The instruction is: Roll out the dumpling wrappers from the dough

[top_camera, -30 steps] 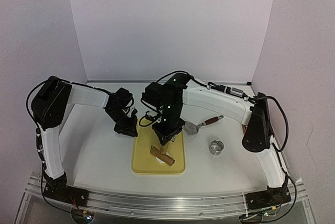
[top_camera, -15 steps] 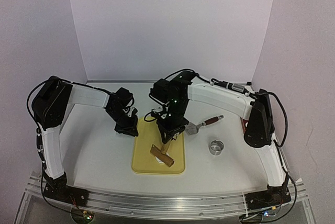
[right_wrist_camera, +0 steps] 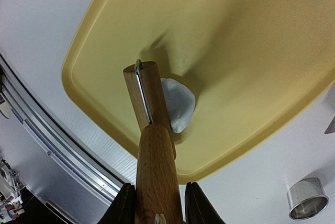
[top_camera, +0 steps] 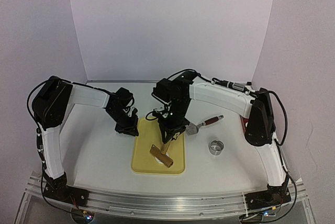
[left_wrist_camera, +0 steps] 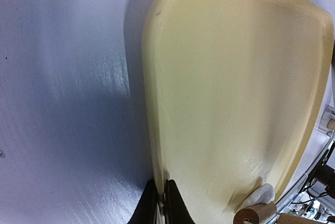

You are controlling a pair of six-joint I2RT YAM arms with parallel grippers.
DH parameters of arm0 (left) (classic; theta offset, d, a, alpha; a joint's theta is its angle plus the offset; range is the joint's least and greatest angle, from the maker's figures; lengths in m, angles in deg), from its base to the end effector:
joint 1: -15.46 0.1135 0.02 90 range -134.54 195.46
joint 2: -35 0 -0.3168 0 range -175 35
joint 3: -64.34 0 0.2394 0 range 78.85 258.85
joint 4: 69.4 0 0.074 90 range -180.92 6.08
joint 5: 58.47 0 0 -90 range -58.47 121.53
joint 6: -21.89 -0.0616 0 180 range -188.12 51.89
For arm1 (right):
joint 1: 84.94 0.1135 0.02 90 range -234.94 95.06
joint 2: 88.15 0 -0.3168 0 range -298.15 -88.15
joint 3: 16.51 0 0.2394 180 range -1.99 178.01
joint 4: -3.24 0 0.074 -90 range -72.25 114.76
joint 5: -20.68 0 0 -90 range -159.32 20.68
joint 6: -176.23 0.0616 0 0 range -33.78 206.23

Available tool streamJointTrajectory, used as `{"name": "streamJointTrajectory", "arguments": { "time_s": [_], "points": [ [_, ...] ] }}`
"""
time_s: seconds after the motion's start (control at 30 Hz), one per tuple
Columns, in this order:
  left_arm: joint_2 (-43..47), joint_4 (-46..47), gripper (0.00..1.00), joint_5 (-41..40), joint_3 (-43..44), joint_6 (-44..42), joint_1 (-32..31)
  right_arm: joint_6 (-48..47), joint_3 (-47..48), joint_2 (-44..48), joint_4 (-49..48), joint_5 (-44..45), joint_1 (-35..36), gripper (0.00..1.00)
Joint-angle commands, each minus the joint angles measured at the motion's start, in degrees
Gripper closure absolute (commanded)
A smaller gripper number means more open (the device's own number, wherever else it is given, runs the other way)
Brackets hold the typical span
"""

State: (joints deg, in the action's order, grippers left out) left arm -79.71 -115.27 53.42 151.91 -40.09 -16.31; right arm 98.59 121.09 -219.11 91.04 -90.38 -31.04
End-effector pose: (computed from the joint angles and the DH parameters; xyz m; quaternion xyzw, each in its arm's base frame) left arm 0.3312 -0.2321 0.1667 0.0598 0.9696 -0.2351 0.0321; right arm 0.2683 0.4055 0.2505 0.3608 -0.9115 -0.1940 0.0361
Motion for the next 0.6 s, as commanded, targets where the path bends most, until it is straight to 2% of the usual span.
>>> {"name": "streamJointTrajectory", "arguments": {
  "time_s": [0.0,0.57],
  "points": [
    [-1.9,0.3,1.0,-0.7,-1.6,-2.5,-0.9,0.5,-6.7,-8.3,-4.4,8.4,0.0,1.0],
    [-1.8,0.7,1.0,-0.2,-2.0,-2.9,-1.1,0.6,-8.0,-7.2,-9.1,4.1,-0.4,1.0]
  ]
}}
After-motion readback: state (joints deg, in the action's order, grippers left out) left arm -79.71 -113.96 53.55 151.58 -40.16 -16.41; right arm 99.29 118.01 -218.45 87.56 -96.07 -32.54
